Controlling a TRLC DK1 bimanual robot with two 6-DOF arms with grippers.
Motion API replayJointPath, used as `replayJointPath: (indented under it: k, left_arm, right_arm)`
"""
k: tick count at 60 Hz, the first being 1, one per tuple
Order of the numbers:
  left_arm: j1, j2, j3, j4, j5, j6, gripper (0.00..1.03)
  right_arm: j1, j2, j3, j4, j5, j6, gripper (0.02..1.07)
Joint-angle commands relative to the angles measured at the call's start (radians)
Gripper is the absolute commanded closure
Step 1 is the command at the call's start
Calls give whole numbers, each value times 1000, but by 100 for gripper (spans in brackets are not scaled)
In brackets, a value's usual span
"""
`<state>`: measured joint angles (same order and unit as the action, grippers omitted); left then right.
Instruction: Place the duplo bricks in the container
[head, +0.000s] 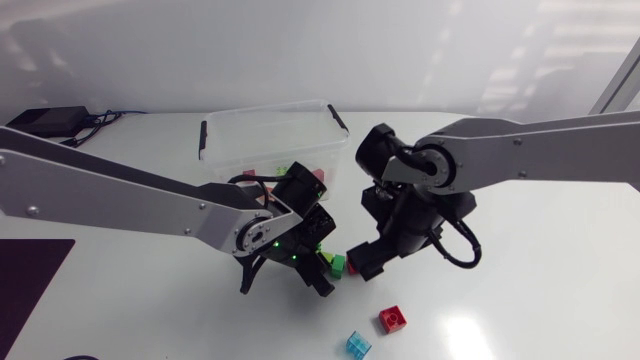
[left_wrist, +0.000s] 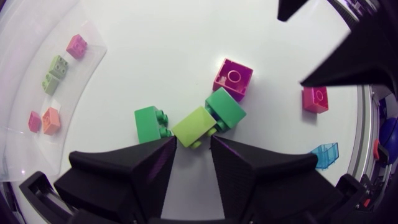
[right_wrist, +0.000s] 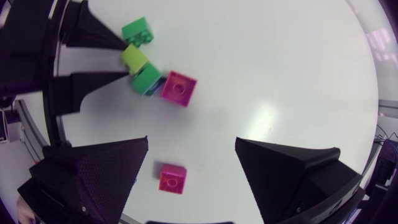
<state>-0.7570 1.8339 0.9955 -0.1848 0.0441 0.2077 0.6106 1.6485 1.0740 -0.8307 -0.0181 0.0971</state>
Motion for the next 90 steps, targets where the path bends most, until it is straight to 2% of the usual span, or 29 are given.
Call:
replayJointPath:
  k: [1,15,27,31,35,38,45,46,56,68,84,90]
  left_arm:
    - [-5,25,31,-13,3,-28,63]
    - [-7,44,58,-36,3,-36,63]
    - [-7,44,58,-36,3,-39,63]
    - [-5,44,57,-36,3,-39,63]
    - [-4,44,55,-36,3,-39,63]
    - [-2,44,55,-36,3,-37,63]
    - [7,42,52,-38,2,-34,63]
    - [8,41,51,-38,2,-34,63]
    - [41,18,45,-38,2,-30,63]
    - [61,28,46,-36,0,-21,63]
    - [71,27,40,-35,-1,10,63]
    - [104,27,58,-31,-1,15,63]
  right_arm:
    - [26,28,-26,-38,-22,-23,6]
    - [34,65,-66,-134,-69,-71,6]
    - [21,137,-128,-81,-69,-77,7]
    - [26,152,-137,-58,-69,-77,13]
    - [34,152,-137,-36,-66,-73,23]
    - [35,152,-135,-27,-65,-69,35]
    - [38,137,-137,-4,-59,-65,81]
    - [38,132,-137,-2,-59,-65,84]
    - [38,74,-128,-10,-40,-66,86]
    - [-11,-13,-9,-73,-25,-71,86]
    - [-46,-29,61,-113,-25,-89,85]
    - [-46,-30,63,-113,-25,-89,85]
